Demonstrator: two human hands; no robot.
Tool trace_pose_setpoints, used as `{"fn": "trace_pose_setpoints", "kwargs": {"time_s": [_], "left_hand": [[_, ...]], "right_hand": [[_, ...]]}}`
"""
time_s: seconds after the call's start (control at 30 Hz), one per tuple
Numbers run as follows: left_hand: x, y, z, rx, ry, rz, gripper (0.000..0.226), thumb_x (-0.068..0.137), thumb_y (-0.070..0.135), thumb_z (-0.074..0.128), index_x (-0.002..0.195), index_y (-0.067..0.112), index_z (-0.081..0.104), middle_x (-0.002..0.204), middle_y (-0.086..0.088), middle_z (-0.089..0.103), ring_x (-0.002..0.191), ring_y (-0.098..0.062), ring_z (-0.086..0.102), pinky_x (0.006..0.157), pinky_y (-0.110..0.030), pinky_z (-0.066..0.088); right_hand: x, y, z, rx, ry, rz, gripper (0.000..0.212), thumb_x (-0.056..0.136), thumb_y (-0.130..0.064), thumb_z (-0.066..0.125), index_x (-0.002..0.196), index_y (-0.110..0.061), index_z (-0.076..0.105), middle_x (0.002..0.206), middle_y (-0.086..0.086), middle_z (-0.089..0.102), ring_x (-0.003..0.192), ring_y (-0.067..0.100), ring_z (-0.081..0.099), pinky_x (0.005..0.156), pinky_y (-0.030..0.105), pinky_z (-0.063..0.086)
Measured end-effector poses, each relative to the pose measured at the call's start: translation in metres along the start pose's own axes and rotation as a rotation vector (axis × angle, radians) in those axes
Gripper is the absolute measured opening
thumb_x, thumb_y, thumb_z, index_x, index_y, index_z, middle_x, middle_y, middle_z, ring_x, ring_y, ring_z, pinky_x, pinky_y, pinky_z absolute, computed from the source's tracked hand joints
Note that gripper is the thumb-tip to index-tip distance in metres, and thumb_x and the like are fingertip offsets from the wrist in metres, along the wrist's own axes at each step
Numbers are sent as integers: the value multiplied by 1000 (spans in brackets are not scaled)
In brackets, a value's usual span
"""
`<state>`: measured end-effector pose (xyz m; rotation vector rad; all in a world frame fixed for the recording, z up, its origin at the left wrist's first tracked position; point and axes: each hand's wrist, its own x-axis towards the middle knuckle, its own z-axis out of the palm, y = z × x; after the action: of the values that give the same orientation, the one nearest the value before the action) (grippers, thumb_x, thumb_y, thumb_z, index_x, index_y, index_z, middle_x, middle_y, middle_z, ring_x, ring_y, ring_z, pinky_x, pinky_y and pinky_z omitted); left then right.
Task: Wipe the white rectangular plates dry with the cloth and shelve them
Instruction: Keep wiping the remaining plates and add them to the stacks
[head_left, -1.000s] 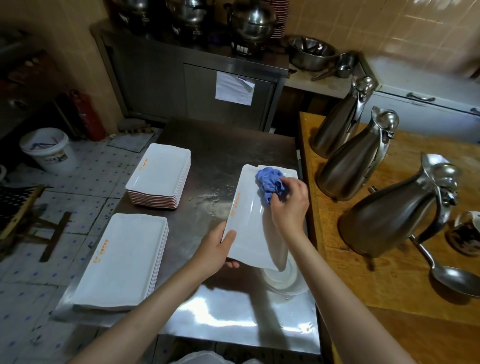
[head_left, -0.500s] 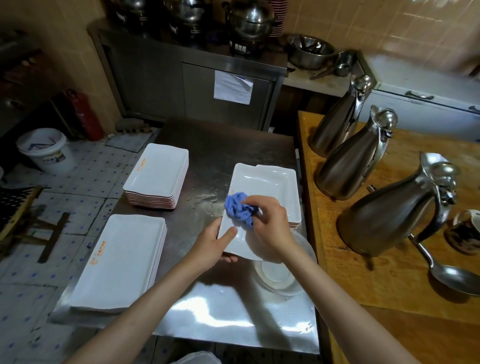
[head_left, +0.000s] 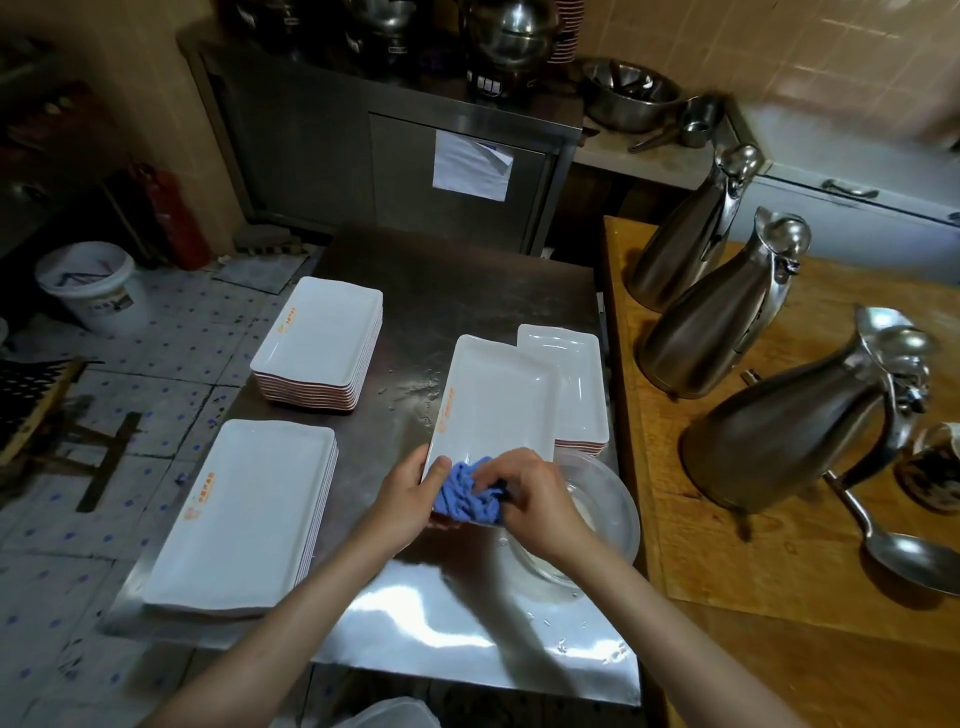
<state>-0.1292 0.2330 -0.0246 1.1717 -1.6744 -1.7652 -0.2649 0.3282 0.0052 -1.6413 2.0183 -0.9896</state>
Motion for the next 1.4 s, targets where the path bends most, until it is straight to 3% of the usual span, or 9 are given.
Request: {"fn": "trace_pose_setpoints", "kwargs": {"time_s": [0.07,0.13,0.27,0.5,0.63,0.77,0.9,1.17,1.4], "left_hand": [[2,-6,-3,19,5,16,16,100,18,46,107,24,58,105,-1,67,90,-12,68,75,-33,57],[3,-7,-5,-46,-15,-37,16,100,19,44,113,22,55,103,2,63,75,-8,68,59,-25,56],[11,-12,-17,-80,-6,-103,10,100,24,44,101,31,52,93,0,62,59,-18,67,57,-33,59],[21,-24,-43,-53,18,-196,21,101,24,42,122,21,46,89,-4,65,58,-25,66,60,-34,58],[24,-31,-55,-51,27,-235,22,101,24,43,122,22,45,98,-4,63,56,-25,68,55,-29,58],[23,-31,-69,-25,19,-232,21,101,24,43,121,24,46,94,0,65,62,-30,69,66,-38,59],[17,-31,-92,1,28,-234,23,100,25,45,123,26,47,96,-1,67,60,-29,69,65,-39,59],[-14,-41,-143,57,110,-268,25,99,27,47,124,24,49,78,-13,70,53,-24,62,49,-28,45],[-47,-65,-175,139,205,-292,29,99,21,47,128,17,47,72,-7,65,44,-19,58,40,-26,44]], "right_hand": [[-2,-2,-3,-51,-10,-35,21,62,-5,57,76,-10,71,84,6,69,82,20,60,71,22,46],[-1,-1,-4,-103,28,-70,20,60,-2,53,71,-9,69,73,8,67,72,18,58,64,23,45],[0,7,3,-140,138,-34,24,59,5,55,73,-9,69,75,4,68,72,27,61,67,20,42],[9,17,16,-80,327,160,35,62,16,64,81,-13,69,85,-1,67,83,17,56,76,7,36],[11,23,26,-57,362,228,35,62,16,66,80,-13,70,80,-7,64,78,19,58,71,23,43],[12,24,32,27,415,323,32,65,16,64,82,-10,70,81,-5,62,80,22,60,73,29,47],[21,19,35,53,387,352,30,70,13,63,85,-12,69,83,0,63,82,22,59,73,25,44],[44,1,59,82,277,322,27,73,9,59,86,-12,68,84,2,63,83,26,61,73,45,53],[52,-13,79,102,224,325,27,74,9,60,89,-12,69,87,0,65,84,21,60,74,42,53]]}}
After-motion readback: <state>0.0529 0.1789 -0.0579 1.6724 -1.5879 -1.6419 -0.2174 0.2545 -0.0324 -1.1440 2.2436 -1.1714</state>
